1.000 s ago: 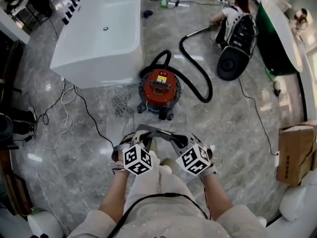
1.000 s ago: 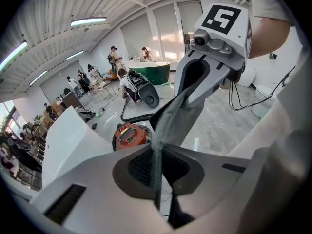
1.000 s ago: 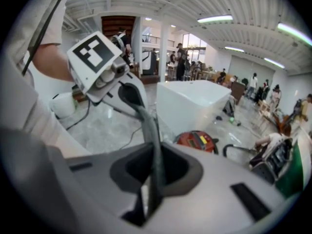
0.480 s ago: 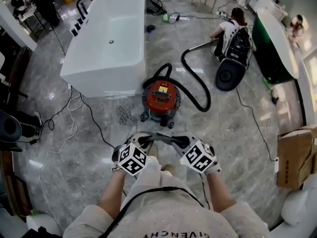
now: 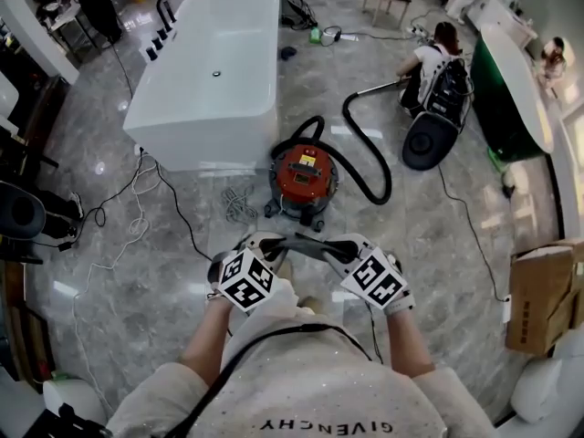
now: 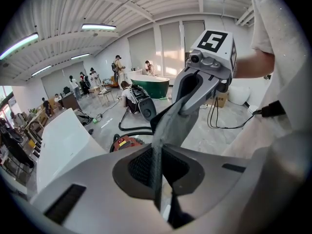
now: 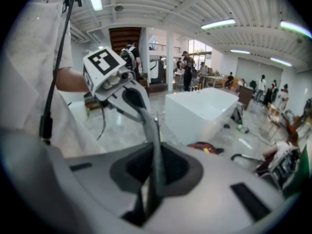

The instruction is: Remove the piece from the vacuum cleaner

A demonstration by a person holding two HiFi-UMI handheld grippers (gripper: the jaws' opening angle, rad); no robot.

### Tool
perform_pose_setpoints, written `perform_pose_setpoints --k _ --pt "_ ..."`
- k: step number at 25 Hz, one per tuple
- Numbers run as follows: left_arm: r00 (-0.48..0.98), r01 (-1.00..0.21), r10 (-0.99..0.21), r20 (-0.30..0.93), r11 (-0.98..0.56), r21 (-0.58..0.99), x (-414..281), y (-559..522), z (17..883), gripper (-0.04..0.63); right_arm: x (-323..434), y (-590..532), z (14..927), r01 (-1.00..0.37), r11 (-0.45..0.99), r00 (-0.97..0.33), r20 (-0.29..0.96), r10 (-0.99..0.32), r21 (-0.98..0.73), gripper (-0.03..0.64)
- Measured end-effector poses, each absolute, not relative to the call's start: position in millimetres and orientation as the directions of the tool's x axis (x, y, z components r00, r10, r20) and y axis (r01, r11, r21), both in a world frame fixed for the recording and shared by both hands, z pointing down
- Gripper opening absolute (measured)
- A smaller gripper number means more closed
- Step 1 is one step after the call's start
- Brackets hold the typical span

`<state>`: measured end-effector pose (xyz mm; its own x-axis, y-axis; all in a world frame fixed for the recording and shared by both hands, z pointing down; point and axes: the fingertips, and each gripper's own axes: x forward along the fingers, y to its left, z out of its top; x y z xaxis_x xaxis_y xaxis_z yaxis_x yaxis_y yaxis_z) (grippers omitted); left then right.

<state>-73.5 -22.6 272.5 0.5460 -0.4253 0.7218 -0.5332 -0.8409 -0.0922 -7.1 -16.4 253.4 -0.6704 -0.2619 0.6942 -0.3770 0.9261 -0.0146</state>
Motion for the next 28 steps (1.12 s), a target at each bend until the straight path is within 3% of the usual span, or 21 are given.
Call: perform_pose_setpoints --k 28 --pt "0.58 -0.549 -0.428 0.693 -0.834 -0.054 -89.9 -42.1 233.2 0.035 -25.5 -37.6 217.7 -0.327 0.945 -0.706 0.669 -0.233 -0.016 0.041"
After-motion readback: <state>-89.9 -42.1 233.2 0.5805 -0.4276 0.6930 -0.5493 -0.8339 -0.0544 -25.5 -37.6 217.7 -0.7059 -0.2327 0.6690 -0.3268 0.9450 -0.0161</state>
